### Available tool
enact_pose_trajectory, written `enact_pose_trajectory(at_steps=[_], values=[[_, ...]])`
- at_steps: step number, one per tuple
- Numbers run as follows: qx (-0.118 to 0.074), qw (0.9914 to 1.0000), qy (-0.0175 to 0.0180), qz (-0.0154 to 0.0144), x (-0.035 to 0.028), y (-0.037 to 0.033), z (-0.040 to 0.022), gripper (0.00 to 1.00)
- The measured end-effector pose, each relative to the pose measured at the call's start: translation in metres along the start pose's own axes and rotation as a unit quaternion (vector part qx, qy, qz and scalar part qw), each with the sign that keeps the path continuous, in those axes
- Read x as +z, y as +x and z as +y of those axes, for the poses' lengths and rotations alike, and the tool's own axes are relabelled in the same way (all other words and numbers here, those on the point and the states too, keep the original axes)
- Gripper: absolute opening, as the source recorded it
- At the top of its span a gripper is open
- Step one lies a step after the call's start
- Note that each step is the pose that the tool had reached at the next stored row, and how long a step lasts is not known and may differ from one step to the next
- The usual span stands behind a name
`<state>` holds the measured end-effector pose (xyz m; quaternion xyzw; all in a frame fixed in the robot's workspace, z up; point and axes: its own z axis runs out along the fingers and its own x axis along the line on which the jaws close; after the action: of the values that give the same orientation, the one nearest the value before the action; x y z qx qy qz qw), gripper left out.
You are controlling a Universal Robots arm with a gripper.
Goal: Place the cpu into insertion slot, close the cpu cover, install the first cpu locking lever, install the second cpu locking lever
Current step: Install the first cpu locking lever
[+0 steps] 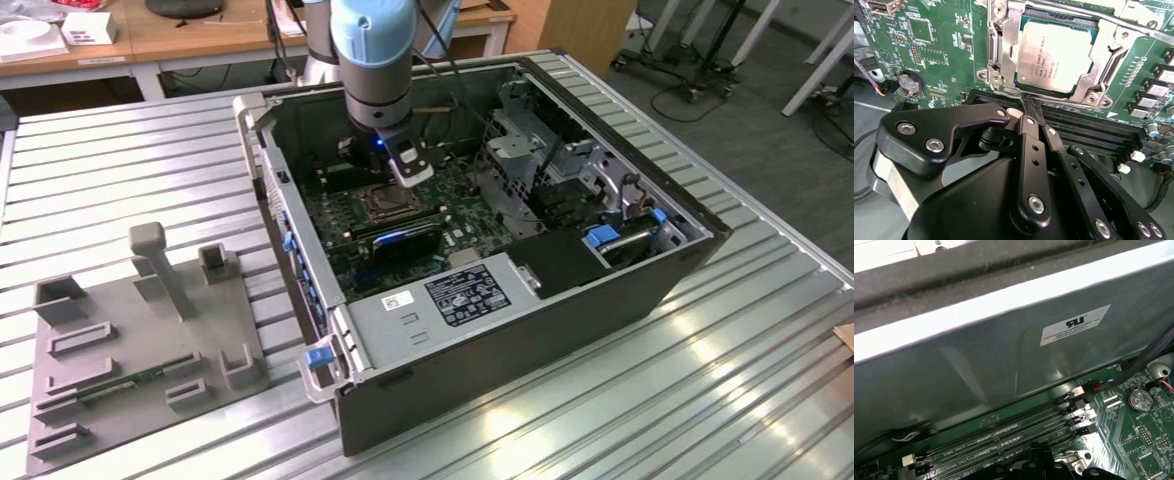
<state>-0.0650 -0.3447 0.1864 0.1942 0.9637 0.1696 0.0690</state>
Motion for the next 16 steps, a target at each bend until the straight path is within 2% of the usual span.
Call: enact_pose_trajectory(at_steps=[16], values=[[0.0, 1.0, 0.0001, 0.0, 0.0008, -0.0027, 0.0017, 0.1]])
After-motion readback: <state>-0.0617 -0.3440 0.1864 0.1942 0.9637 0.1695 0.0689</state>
